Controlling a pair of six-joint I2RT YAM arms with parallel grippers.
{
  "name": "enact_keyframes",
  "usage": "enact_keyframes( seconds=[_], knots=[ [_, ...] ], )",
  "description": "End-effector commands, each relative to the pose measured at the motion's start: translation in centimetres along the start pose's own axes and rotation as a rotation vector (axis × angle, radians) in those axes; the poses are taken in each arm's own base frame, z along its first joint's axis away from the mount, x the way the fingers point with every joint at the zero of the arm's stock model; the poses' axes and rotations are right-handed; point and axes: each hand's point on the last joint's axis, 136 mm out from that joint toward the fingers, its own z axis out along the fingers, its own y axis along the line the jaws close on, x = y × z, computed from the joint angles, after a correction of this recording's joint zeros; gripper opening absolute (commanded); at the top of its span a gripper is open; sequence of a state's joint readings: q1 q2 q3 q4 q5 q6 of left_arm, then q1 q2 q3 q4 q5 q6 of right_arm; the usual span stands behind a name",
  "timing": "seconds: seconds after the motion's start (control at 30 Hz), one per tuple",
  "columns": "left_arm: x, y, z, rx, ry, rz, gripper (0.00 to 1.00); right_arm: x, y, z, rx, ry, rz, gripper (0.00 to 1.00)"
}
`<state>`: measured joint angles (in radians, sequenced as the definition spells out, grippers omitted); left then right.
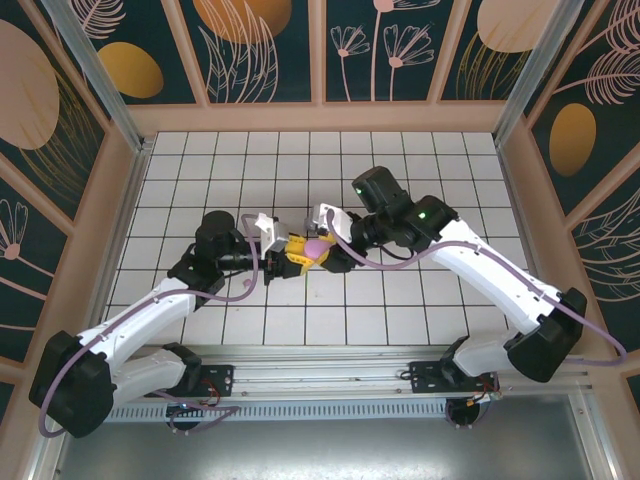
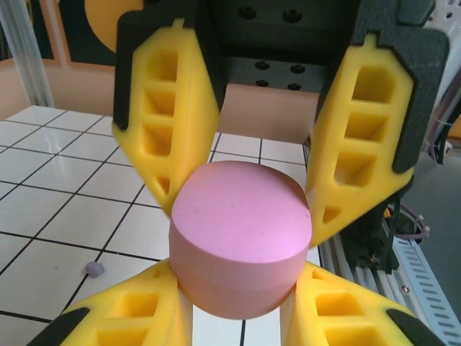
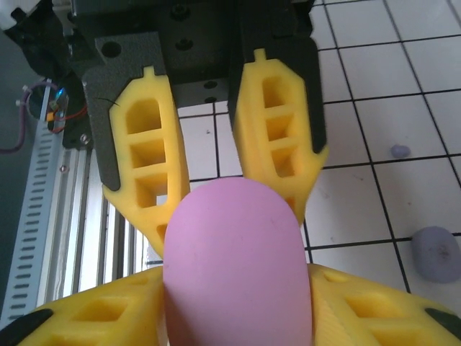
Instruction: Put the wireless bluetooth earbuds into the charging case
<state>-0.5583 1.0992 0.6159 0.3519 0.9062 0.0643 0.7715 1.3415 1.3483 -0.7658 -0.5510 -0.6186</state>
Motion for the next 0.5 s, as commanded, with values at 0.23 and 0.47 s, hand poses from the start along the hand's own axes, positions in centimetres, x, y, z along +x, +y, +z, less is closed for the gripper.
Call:
enact_keyframes(
  seconds=[0.23, 0.47],
  knots=[
    [-0.5, 0.5, -0.2, -0.044, -0.062, -0.022, 0.13, -2.2, -1.8, -3.7, 0.124, -0.180, 0.076, 0.58],
    [-1.8, 0.8, -1.1, -0.108, -0.139, -0.011, 0.13, -4.4, -4.8, -7.7, 0.225, -0.463, 0.403, 0.76]
  ],
)
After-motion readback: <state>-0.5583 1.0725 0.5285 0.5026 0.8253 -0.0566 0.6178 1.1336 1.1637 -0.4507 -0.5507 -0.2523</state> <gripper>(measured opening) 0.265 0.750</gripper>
